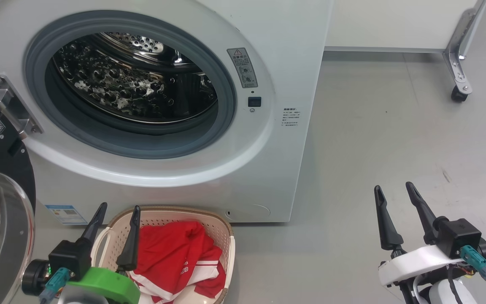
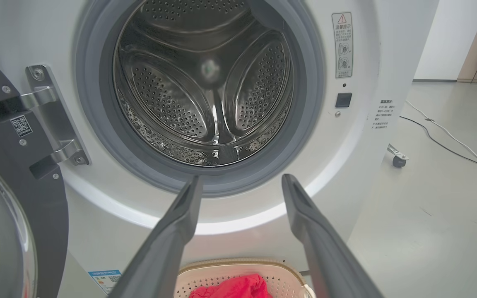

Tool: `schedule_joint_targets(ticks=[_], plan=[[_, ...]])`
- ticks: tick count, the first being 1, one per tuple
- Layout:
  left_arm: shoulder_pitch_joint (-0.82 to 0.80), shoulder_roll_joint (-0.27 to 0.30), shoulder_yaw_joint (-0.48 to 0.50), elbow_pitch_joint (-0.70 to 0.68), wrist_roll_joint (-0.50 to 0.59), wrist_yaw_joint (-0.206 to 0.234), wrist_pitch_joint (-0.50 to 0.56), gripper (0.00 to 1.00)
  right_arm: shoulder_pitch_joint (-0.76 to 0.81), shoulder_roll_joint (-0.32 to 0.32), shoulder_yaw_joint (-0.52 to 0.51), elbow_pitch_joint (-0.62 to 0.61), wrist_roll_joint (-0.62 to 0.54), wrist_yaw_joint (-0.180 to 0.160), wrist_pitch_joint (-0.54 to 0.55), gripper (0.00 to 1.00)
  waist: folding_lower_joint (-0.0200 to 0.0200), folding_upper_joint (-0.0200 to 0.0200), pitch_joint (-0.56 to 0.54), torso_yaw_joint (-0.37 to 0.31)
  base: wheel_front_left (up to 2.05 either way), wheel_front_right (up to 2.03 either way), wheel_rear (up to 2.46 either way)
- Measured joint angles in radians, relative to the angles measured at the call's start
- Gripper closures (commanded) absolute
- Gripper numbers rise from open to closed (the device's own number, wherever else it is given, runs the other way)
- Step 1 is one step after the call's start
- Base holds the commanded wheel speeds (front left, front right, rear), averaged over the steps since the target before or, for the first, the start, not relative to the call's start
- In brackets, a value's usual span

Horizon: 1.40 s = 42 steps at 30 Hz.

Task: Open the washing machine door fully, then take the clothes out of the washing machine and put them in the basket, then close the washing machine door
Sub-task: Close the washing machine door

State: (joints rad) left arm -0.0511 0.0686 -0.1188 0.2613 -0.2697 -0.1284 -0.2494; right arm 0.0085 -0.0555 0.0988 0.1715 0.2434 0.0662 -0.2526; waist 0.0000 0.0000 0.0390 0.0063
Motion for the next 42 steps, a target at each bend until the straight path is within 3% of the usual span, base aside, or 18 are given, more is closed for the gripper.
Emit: schedule_joint_targets(ticks=[42], plan=[[0.032, -0.014, 0.019, -0.033, -0.001, 0.0, 0.0, 0.0, 0.0, 0.006, 0.016, 0.007, 0.0, 0.001, 0.0, 0.0, 0.0, 0.0, 0.0, -0.009, -0.14, 0.14, 0.0]])
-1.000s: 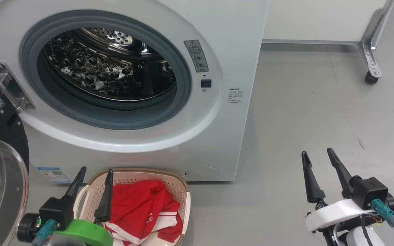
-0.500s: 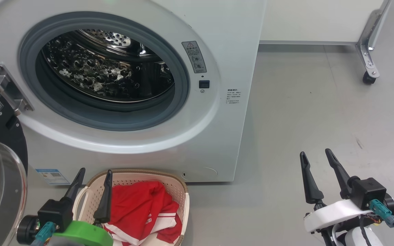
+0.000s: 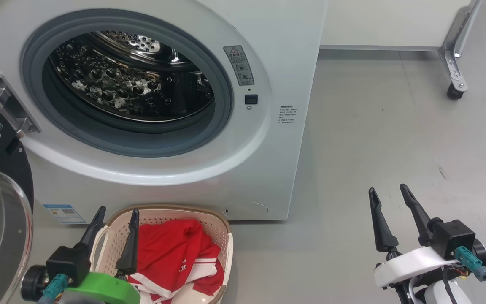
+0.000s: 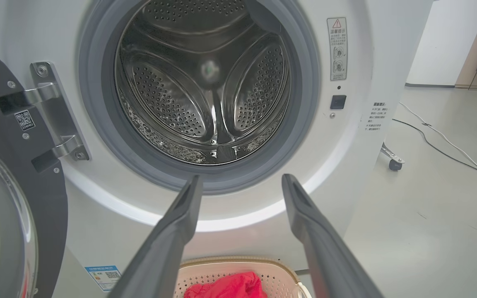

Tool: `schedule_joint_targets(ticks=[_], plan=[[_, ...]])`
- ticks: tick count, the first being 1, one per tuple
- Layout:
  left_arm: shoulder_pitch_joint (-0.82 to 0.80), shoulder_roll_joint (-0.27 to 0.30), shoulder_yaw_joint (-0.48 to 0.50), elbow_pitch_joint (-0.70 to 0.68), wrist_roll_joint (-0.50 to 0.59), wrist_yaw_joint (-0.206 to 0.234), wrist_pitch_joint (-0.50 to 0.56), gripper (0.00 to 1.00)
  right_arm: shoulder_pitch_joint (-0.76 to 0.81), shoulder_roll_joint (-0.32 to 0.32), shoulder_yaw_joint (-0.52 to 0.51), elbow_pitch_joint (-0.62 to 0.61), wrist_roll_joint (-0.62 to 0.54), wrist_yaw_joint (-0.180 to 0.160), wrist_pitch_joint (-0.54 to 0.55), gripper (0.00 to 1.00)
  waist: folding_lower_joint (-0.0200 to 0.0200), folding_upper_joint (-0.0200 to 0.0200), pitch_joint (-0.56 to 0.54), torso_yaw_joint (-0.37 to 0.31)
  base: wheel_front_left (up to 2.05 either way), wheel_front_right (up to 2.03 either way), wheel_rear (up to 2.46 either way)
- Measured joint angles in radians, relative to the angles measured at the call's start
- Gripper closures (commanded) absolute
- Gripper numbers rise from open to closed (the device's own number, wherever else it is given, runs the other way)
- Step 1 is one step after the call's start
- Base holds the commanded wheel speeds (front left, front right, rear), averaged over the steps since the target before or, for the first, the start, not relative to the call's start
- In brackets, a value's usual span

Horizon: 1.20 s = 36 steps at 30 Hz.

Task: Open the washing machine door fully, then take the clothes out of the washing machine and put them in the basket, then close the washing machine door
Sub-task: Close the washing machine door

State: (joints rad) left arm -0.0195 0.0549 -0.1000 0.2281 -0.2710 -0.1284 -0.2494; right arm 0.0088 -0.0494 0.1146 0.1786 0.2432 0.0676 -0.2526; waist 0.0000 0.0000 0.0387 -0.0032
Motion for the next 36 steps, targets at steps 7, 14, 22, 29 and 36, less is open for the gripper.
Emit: schedule_joint_targets(ticks=[7, 14, 22, 29, 36], plan=[[0.0, 0.0, 0.002, -0.009, 0.005, 0.0, 0.0, 0.0, 0.0, 0.0, -0.001, -0.001, 0.0, 0.0, 0.0, 0.0, 0.0, 0.0, 0.008, 0.001, -0.76, 0.76, 0.0], [0.0, 0.0, 0.006, -0.013, 0.008, 0.0, 0.0, 0.0, 0.0, 0.001, -0.001, -0.001, 0.0, 0.0, 0.0, 0.0, 0.0, 0.0, 0.021, 0.004, -1.0, 1.0, 0.0], [0.0, 0.0, 0.009, -0.014, 0.009, 0.0, 0.0, 0.0, -0.001, 0.001, -0.001, -0.001, 0.0, 0.0, 0.0, 0.0, 0.0, 0.0, 0.028, 0.008, -1.23, 1.23, 0.0], [0.0, -0.001, 0.007, -0.021, 0.019, 0.0, 0.0, 0.0, -0.001, 0.002, -0.001, -0.001, 0.0, 0.0, 0.0, 0.0, 0.0, 0.0, 0.034, 0.01, -1.34, 1.34, 0.0], [0.0, -0.001, 0.007, -0.021, 0.022, 0.0, 0.0, 0.0, -0.002, 0.003, -0.001, 0.0, 0.002, 0.0, 0.0, 0.0, 0.0, 0.0, 0.035, 0.01, -1.11, 1.11, 0.0]])
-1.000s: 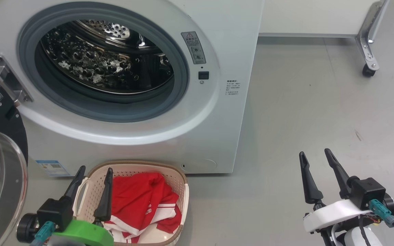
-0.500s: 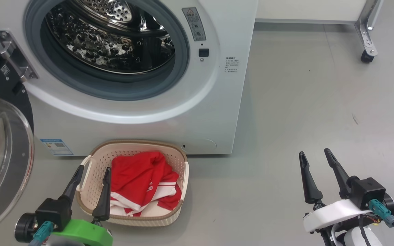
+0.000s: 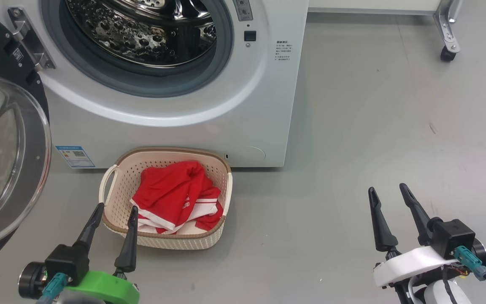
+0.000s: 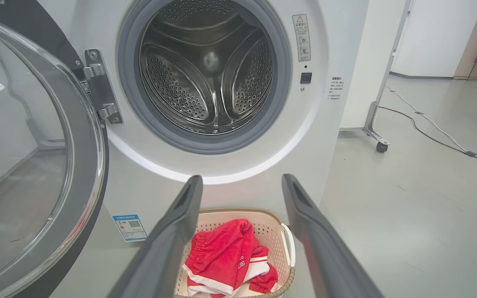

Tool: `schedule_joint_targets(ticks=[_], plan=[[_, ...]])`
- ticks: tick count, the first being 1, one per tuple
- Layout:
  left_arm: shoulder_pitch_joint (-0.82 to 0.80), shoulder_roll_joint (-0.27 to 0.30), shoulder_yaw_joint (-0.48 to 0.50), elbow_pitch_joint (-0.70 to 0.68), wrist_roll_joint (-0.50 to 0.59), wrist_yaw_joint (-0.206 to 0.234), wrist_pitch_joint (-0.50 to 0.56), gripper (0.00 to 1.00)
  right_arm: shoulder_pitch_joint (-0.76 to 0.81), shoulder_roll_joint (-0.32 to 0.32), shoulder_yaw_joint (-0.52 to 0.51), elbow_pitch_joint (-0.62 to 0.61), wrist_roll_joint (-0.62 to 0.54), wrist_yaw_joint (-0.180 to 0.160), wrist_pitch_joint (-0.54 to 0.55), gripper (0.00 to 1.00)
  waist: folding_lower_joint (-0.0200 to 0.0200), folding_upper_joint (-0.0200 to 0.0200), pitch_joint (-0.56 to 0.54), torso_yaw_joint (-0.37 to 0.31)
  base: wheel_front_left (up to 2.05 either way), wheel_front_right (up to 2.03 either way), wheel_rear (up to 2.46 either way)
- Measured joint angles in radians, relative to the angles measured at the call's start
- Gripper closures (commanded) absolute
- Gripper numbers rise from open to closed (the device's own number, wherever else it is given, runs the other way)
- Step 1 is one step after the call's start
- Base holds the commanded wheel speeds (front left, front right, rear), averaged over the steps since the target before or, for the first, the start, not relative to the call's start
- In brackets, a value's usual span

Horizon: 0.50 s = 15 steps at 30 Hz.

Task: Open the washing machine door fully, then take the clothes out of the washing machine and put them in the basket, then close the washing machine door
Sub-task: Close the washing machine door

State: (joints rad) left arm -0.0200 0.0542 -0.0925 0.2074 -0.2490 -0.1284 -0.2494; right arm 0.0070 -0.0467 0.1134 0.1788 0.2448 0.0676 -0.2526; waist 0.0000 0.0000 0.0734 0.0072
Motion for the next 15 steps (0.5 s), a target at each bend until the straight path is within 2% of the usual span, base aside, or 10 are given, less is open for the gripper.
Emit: schedule_joint_targets(ticks=[15], plan=[[0.0, 0.0, -0.003, -0.001, 0.002, 0.0, 0.0, 0.0, -0.001, 0.001, 0.0, 0.007, 0.0, 0.0, 0.0, 0.0, 0.0, 0.0, -0.008, -0.004, -0.69, 0.69, 0.0]])
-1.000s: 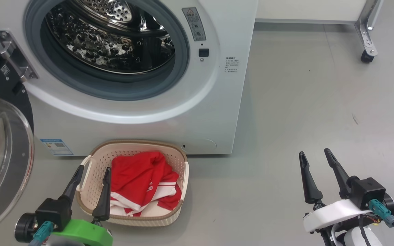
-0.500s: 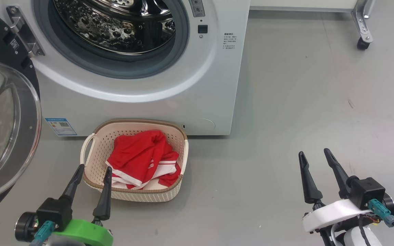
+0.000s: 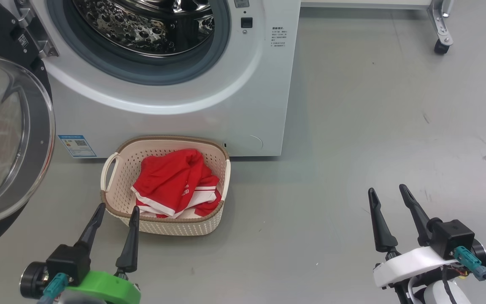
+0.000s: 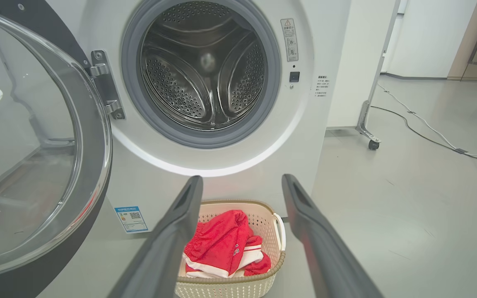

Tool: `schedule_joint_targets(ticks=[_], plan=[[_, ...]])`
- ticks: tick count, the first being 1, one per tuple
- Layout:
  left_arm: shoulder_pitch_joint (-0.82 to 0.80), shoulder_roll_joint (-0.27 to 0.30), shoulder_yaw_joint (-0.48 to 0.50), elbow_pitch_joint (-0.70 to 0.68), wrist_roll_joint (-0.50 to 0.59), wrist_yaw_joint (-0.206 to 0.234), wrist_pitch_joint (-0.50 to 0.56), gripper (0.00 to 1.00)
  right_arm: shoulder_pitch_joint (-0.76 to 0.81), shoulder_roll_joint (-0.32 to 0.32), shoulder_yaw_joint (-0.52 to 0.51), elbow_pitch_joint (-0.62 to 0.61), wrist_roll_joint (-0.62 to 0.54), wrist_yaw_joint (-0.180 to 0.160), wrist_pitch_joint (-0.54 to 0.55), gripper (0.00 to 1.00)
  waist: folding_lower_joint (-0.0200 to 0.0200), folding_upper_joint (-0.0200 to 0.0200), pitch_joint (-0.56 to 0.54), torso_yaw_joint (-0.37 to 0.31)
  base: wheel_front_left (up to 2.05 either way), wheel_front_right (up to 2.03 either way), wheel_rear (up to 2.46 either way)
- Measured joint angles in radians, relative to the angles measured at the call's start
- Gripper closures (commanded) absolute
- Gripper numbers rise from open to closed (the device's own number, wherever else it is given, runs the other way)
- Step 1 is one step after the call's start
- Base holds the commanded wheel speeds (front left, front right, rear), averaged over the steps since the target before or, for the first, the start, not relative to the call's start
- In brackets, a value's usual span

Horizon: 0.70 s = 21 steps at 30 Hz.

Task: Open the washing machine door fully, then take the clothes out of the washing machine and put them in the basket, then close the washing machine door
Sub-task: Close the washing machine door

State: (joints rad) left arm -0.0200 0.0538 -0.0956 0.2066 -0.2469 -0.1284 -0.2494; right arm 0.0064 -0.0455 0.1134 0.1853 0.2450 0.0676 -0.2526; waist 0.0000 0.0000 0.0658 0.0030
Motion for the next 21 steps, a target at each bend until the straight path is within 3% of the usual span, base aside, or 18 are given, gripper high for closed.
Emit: schedule_joint_targets(ticks=[21], plan=[[0.0, -0.003, 0.002, -0.016, -0.022, 0.0, 0.0, 0.0, 0.0, 0.0, 0.0, 0.006, 0.001, 0.0, 0.0, 0.0, 0.0, 0.0, 0.0, 0.002, -0.13, 0.13, 0.0]])
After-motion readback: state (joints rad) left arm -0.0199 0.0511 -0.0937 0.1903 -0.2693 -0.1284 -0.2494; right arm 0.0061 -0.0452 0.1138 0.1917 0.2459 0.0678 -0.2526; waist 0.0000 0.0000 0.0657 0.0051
